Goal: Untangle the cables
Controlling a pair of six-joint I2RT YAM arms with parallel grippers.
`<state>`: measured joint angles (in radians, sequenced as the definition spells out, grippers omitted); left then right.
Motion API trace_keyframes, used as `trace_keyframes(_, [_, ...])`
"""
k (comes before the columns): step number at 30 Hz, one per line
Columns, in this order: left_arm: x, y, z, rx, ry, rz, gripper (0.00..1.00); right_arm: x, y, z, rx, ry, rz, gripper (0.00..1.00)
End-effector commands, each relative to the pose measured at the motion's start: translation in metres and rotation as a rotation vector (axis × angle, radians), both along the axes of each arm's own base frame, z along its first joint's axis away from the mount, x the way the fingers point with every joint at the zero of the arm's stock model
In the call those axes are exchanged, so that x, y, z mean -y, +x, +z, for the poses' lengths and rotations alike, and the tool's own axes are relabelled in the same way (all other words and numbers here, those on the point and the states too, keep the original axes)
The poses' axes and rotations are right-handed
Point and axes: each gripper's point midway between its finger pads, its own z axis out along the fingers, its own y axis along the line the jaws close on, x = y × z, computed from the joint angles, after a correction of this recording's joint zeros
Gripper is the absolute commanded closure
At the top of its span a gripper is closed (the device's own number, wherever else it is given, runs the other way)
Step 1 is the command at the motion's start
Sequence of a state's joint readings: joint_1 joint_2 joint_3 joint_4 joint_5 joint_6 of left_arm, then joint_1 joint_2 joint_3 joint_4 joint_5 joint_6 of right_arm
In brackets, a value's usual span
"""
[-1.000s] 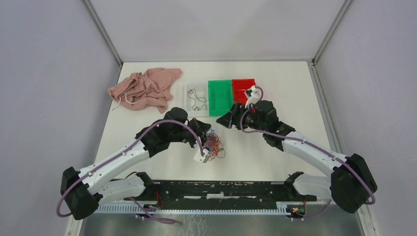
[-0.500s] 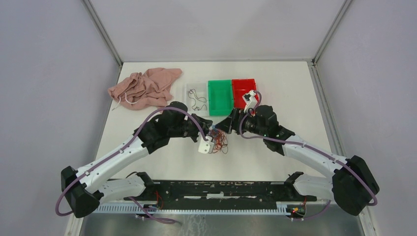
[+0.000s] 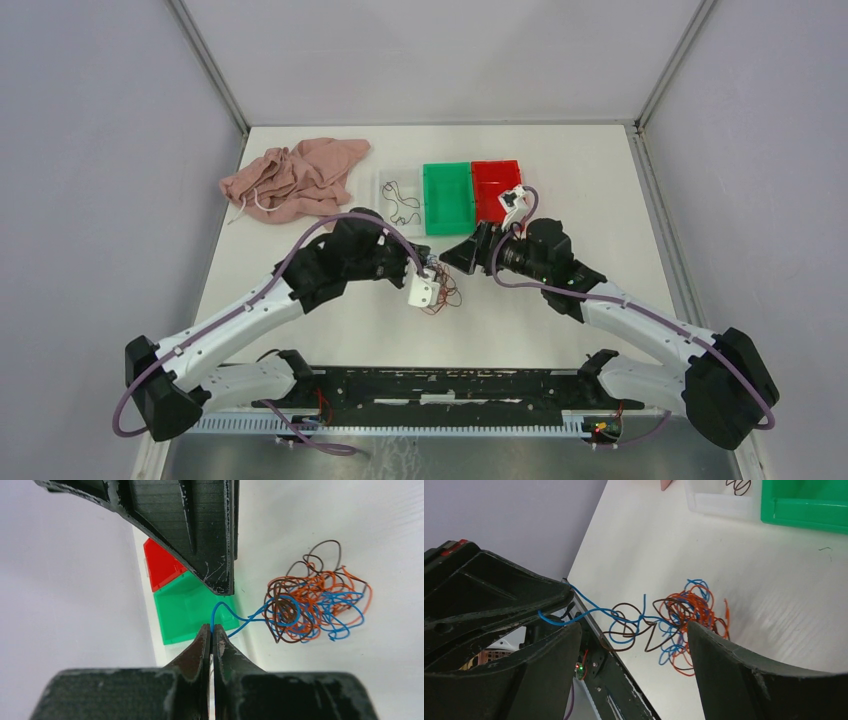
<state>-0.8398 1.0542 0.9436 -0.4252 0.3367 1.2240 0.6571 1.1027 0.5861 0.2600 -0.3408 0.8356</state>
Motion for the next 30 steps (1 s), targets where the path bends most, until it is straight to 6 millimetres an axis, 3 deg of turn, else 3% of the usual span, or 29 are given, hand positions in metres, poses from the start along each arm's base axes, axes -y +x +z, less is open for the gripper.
trace_keyframes(1, [0.004, 0.008, 0.022, -0.113, -0.093, 0.139, 0.97, -0.01, 0.001, 0.031, 0.077, 0.08, 0.029, 0.16])
trace_keyframes(12, [0.009, 0.011, 0.028, -0.392, -0.171, 0.347, 0.97, -0.014, 0.01, 0.03, 0.078, 0.072, 0.009, 0.16])
trace_keyframes(30, [0.018, 0.008, 0.039, -0.506, -0.212, 0.389, 0.97, -0.025, 0.024, 0.035, 0.073, 0.101, -0.023, 0.16])
